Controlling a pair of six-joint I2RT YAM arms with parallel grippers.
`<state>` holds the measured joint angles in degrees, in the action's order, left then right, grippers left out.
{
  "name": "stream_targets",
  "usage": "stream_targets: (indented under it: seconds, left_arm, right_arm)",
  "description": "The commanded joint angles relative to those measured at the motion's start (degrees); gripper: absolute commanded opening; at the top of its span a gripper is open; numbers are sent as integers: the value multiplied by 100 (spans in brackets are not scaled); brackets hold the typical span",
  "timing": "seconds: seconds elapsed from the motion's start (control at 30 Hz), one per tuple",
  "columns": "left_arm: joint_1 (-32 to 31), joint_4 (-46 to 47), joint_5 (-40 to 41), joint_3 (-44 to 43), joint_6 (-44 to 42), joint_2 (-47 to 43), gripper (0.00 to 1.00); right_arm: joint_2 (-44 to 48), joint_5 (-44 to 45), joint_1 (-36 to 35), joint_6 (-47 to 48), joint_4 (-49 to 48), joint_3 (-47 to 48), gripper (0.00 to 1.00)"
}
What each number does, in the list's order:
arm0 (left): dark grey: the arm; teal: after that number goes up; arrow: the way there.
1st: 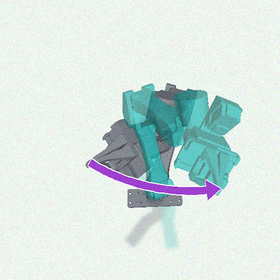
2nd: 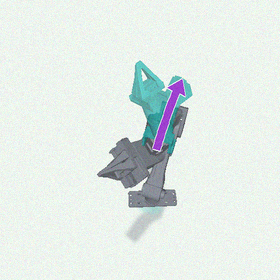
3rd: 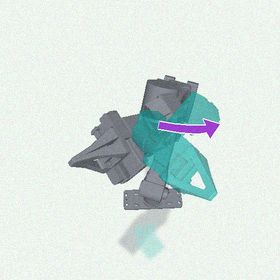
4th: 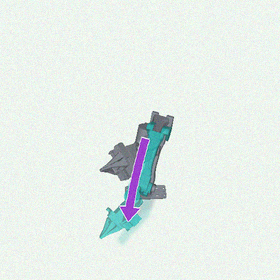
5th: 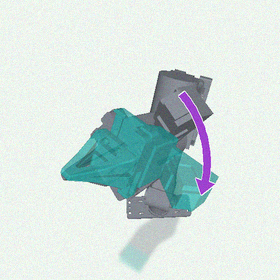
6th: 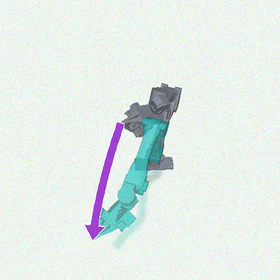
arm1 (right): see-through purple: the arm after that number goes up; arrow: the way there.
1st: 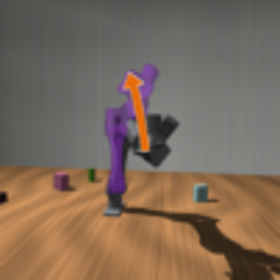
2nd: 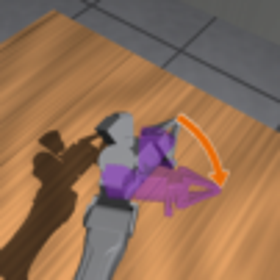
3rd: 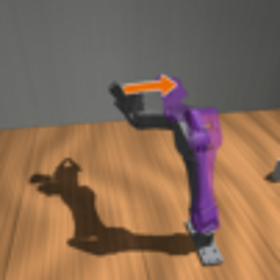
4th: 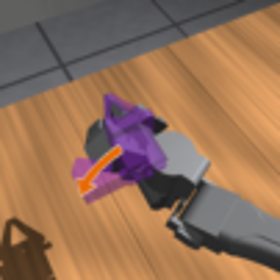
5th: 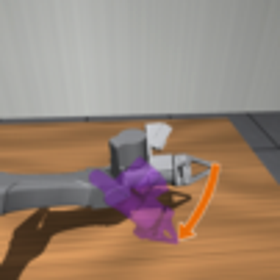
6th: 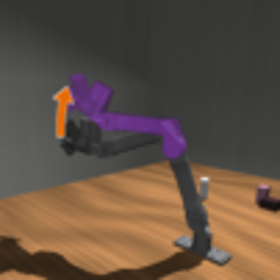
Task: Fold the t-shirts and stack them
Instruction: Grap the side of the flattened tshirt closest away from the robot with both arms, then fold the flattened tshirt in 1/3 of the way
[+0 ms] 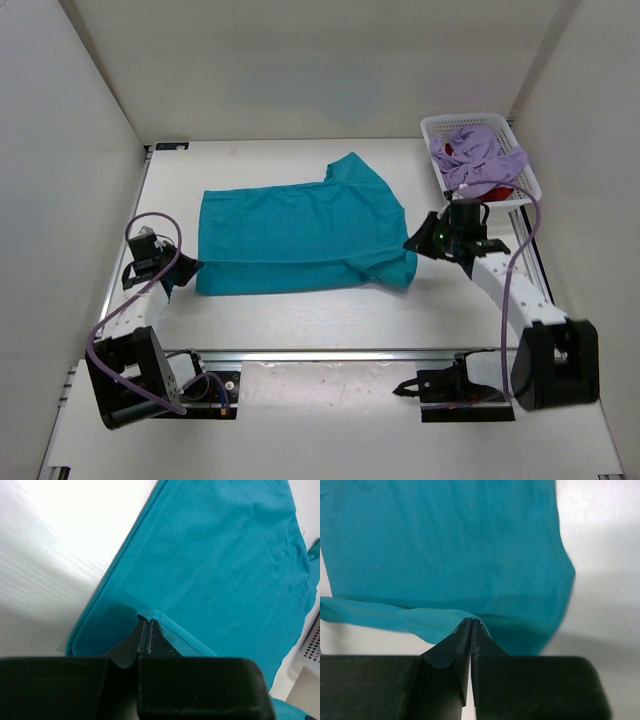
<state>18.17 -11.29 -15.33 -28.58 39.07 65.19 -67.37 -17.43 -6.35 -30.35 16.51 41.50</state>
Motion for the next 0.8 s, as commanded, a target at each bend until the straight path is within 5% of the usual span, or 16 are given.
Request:
stream_targets:
  seconds: [0.0, 0.4, 0.5, 0.57, 0.63, 0.67, 0.77]
  left_arm:
    - [-174, 469, 302, -350, 268, 142, 0]
    - [-165, 856, 505, -517, 320, 1311, 0]
    - [-104, 909, 339, -640, 347, 1462, 9]
    - [-77, 883, 312, -710, 329, 1488, 19]
    - [-7, 865, 145, -745, 329, 1278, 51]
    - [-42, 796, 223, -789, 277, 1077, 59]
    - [-252, 602, 434, -877, 23, 576, 57]
  right_arm:
    - [-994, -6, -24, 380, -377, 718, 0]
    - [-3403, 205, -130, 872, -193, 3117, 0]
    - [-3853, 258, -148, 916, -43, 3461, 0]
    - [-3897, 371, -200, 908, -87, 3540, 14]
    - [-3828, 363, -183, 882, -183, 3524, 31]
    - [-3679, 346, -235, 838, -218, 3489, 40]
    - [-3083, 555, -183, 741, -350, 2964, 49]
